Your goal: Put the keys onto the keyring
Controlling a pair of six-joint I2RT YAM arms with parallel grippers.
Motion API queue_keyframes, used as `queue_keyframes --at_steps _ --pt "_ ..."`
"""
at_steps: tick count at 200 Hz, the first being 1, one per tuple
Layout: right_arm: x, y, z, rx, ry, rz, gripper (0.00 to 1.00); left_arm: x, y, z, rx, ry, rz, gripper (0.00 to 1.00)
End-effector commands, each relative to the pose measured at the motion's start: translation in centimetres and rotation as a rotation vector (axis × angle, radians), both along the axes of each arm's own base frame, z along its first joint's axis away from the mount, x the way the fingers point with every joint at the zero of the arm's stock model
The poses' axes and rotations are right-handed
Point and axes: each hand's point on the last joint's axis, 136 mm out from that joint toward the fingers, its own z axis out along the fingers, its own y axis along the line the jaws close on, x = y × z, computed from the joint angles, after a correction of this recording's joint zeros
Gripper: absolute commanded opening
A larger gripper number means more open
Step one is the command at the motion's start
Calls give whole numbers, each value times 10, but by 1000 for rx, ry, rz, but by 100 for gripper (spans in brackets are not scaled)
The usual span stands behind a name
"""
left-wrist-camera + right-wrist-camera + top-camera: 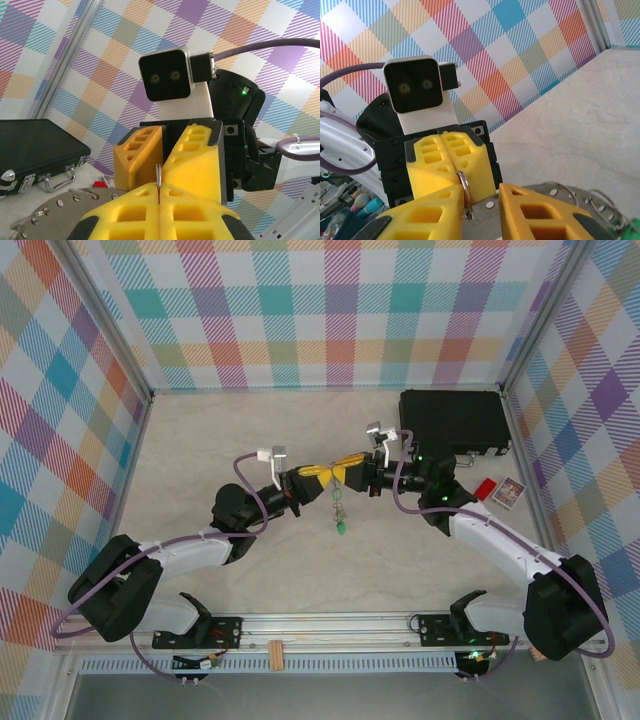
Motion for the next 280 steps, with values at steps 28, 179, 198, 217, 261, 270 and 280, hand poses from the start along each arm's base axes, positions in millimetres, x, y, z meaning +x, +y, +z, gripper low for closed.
queue_keyframes --at_steps 28,179,198,217,261,270,280 --pt "-3 4 11 21 -16 62 18 -6 5 34 -76 -81 -10 0" --pt "-15 -7 -23 -300 -286 98 0 -8 36 0 242 -139 83 29" --pt "-22 -9 -32 -380 -431 122 0 -12 38 -5 281 -161 93 29" --pt "-26 -13 -38 -456 -521 151 0 -15 38 -11 309 -180 84 29" --pt "-33 -19 -34 -576 -584 232 0 -21 29 -29 367 -223 59 29" --pt "-37 -19 -33 -579 -594 255 0 -24 25 -34 392 -229 48 29" --pt "-42 -18 -29 -570 -594 283 0 -26 21 -37 412 -232 32 29"
